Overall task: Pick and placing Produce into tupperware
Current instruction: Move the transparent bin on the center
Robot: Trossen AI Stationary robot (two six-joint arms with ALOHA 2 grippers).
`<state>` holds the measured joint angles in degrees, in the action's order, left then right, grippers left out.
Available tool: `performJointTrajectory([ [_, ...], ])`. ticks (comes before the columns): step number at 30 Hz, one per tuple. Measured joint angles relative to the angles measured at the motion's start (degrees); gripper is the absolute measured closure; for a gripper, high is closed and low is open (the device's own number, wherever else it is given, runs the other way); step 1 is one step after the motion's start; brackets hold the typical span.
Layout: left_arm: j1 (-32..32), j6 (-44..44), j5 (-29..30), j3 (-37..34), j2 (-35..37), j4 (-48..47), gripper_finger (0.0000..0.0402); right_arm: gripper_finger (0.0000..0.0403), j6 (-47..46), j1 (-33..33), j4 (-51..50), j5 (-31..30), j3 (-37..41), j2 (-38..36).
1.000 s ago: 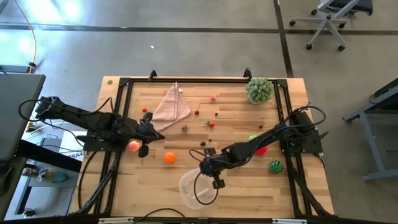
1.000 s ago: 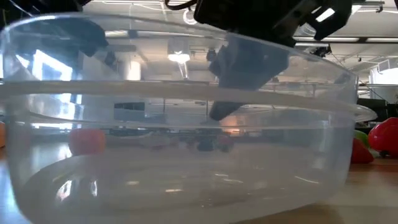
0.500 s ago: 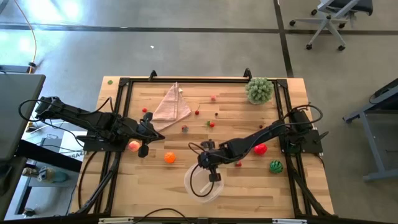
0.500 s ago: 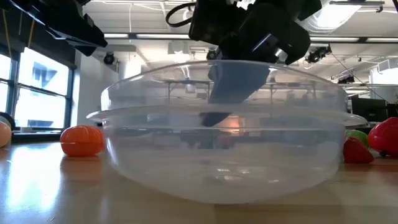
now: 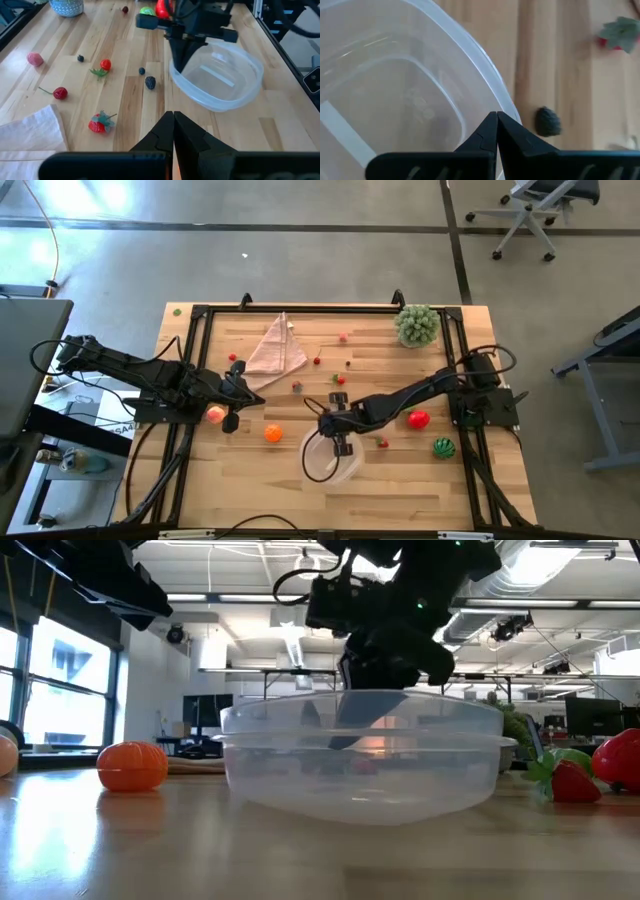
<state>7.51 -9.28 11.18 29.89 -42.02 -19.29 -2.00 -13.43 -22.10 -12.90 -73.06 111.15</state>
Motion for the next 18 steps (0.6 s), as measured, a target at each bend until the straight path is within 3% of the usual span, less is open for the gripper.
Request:
performJointTrajectory([
  [18, 0.0, 0.0, 0.0, 0.0, 0.0, -0.2, 0.0401, 0.0402, 8.3, 9.0, -2.4, -6.6, 0.0, 0.0],
])
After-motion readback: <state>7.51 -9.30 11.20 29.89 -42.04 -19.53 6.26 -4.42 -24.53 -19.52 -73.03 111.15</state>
